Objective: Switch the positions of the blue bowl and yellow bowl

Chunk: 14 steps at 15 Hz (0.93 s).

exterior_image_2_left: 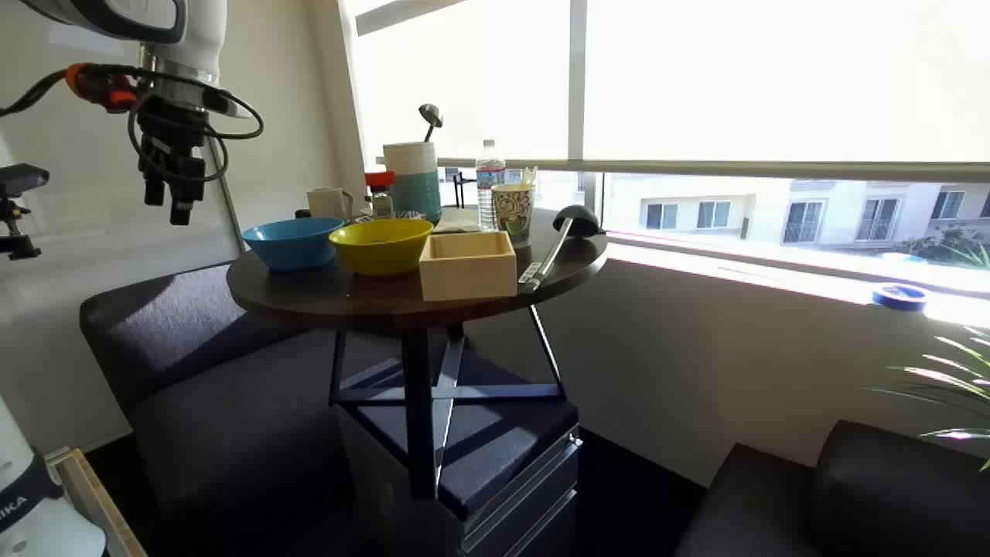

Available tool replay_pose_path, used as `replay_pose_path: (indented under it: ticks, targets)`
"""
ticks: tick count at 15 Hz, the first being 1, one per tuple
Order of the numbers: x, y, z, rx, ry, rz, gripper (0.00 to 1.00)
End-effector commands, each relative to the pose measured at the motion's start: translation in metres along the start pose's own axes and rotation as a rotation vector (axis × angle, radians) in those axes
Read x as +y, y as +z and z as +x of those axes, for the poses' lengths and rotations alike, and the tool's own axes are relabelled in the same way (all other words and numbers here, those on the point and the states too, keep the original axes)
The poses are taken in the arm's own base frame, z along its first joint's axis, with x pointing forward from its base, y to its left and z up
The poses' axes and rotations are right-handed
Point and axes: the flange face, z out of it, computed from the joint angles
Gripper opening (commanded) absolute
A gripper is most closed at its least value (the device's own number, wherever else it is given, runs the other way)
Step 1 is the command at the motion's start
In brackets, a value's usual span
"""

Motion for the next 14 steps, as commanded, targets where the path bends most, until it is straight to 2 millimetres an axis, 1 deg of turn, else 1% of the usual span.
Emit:
replay_pose_path:
  ticks: [1, 6, 7, 8, 9, 12, 14]
  targets:
    - [0.0, 0.0, 0.0, -0.001, 0.0, 0.0, 1.0]
    - [0.0, 0.0, 0.0, 0.0, 0.0, 0.0, 1.0]
    - [0.004, -0.001, 0.001, 0.008, 0.001, 0.009, 1.0]
    - [0.015, -0.003, 0.005, 0.046, 0.05, 0.035, 1.0]
    - [0.019, -0.004, 0.008, 0.064, 0.072, 0.045, 1.0]
    - [0.039, -0.008, 0.023, 0.154, 0.156, 0.079, 1.0]
    - [0.053, -0.006, 0.033, 0.212, 0.224, 0.087, 1.0]
